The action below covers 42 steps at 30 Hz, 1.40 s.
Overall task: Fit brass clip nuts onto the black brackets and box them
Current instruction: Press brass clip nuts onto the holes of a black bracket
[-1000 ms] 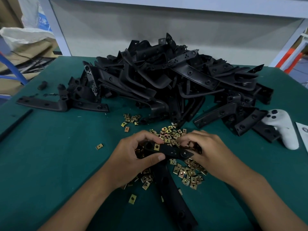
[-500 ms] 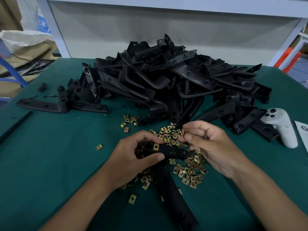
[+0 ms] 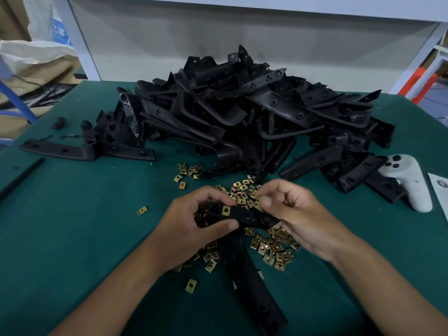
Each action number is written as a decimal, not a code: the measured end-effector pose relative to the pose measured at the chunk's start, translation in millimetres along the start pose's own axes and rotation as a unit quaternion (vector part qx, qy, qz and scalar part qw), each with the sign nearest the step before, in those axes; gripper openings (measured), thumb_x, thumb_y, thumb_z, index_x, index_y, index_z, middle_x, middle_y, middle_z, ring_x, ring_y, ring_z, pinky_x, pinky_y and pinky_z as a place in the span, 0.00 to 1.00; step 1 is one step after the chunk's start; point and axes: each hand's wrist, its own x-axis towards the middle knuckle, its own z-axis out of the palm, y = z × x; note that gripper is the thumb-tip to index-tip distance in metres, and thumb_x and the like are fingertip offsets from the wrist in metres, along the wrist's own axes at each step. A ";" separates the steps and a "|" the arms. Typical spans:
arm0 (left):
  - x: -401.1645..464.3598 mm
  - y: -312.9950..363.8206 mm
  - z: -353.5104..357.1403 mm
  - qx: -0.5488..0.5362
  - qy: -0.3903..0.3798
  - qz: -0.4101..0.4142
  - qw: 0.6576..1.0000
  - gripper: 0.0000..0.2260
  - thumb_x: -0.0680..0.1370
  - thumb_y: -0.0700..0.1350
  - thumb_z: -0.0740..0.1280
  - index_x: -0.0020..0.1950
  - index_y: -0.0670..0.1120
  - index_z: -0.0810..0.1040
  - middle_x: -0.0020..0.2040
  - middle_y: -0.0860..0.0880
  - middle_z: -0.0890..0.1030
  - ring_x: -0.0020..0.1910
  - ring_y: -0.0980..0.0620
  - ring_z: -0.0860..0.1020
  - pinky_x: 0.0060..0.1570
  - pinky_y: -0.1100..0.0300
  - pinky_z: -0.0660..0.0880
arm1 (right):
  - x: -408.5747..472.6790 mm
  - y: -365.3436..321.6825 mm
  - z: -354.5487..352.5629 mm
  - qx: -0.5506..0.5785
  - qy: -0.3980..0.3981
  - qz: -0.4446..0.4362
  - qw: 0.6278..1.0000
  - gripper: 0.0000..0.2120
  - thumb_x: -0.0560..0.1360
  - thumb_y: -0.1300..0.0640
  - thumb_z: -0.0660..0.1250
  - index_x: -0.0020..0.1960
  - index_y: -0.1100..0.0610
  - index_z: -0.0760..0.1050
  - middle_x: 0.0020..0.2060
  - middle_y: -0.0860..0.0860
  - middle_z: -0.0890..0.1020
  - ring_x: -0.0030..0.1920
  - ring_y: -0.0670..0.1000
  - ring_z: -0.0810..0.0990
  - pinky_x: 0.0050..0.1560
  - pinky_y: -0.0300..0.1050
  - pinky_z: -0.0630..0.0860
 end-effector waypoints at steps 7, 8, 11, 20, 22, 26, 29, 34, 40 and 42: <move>-0.1 -2.0 0.2 -0.011 -0.009 -0.005 1.000 0.13 0.71 0.60 0.75 0.54 0.61 0.81 0.49 0.58 0.84 0.47 0.59 0.83 0.45 0.70 0.77 | 2.0 3.4 -0.9 -0.046 0.048 -0.022 0.998 0.07 0.68 0.45 0.76 0.39 0.46 0.81 0.31 0.48 0.81 0.33 0.45 0.76 0.32 0.35 0.73; 0.0 -2.1 0.0 -0.009 -0.010 -0.004 1.000 0.13 0.71 0.59 0.76 0.54 0.61 0.81 0.49 0.58 0.85 0.47 0.60 0.83 0.45 0.71 0.77 | 2.6 3.8 -1.6 -0.043 0.058 -0.021 0.997 0.08 0.67 0.46 0.77 0.40 0.47 0.81 0.31 0.49 0.82 0.33 0.46 0.77 0.31 0.35 0.73; 0.4 -3.1 0.0 -0.001 -0.013 -0.004 1.000 0.12 0.71 0.57 0.76 0.53 0.61 0.82 0.49 0.59 0.85 0.46 0.63 0.83 0.45 0.72 0.76 | 3.8 5.3 -3.2 -0.023 0.071 -0.010 0.997 0.11 0.65 0.46 0.78 0.40 0.50 0.79 0.32 0.52 0.83 0.33 0.47 0.78 0.31 0.36 0.72; 0.8 -5.3 1.2 -0.017 -0.016 -0.016 1.000 0.11 0.71 0.54 0.77 0.53 0.61 0.83 0.48 0.57 0.85 0.42 0.57 0.84 0.41 0.62 0.81 | 1.6 1.1 -9.3 -0.099 0.041 -0.045 0.993 0.09 0.77 0.50 0.67 0.54 0.45 0.85 0.47 0.49 0.87 0.43 0.46 0.81 0.41 0.37 0.76; 0.5 -4.9 1.2 -0.013 -0.014 -0.022 1.000 0.12 0.71 0.57 0.76 0.53 0.62 0.82 0.49 0.56 0.85 0.43 0.48 0.84 0.42 0.48 0.83 | 1.0 0.8 -9.7 -0.126 0.034 -0.049 0.990 0.10 0.77 0.49 0.67 0.55 0.45 0.84 0.42 0.48 0.84 0.39 0.45 0.78 0.42 0.37 0.75; 0.2 -4.2 0.5 -0.018 -0.018 -0.020 0.999 0.13 0.70 0.60 0.76 0.54 0.62 0.82 0.50 0.55 0.86 0.45 0.48 0.85 0.44 0.45 0.83 | 2.4 2.5 -6.5 -0.099 0.025 -0.038 0.994 0.11 0.75 0.52 0.70 0.55 0.57 0.79 0.36 0.45 0.84 0.36 0.39 0.79 0.36 0.32 0.74; 0.2 -5.0 -0.1 -0.019 -0.020 -0.021 0.999 0.12 0.71 0.58 0.76 0.53 0.61 0.82 0.50 0.54 0.86 0.46 0.52 0.85 0.45 0.54 0.83 | 2.5 3.7 -5.3 -0.113 0.023 -0.037 0.993 0.11 0.73 0.53 0.70 0.52 0.58 0.80 0.33 0.42 0.83 0.33 0.37 0.77 0.34 0.30 0.72; 1.0 -4.6 0.2 -0.015 -0.017 -0.012 1.000 0.13 0.71 0.61 0.75 0.54 0.62 0.82 0.51 0.56 0.86 0.47 0.54 0.85 0.45 0.57 0.83 | 2.3 4.5 -4.5 -0.117 0.019 -0.029 0.992 0.10 0.73 0.52 0.71 0.51 0.56 0.83 0.34 0.41 0.84 0.35 0.37 0.79 0.37 0.29 0.73; 1.3 -4.9 0.6 -0.025 -0.015 -0.008 1.000 0.11 0.72 0.55 0.76 0.53 0.61 0.82 0.50 0.56 0.86 0.48 0.56 0.85 0.45 0.66 0.80 | 2.9 6.6 -5.8 -0.117 0.020 -0.019 0.993 0.10 0.73 0.51 0.72 0.51 0.55 0.84 0.39 0.48 0.87 0.41 0.45 0.83 0.41 0.34 0.77; 1.4 -4.9 0.5 -0.026 -0.012 -0.009 1.000 0.11 0.72 0.55 0.76 0.54 0.61 0.82 0.50 0.56 0.86 0.48 0.55 0.85 0.44 0.63 0.81 | 2.1 5.1 -5.8 -0.117 0.010 -0.017 0.993 0.10 0.73 0.51 0.71 0.50 0.55 0.84 0.39 0.47 0.87 0.41 0.42 0.83 0.41 0.32 0.76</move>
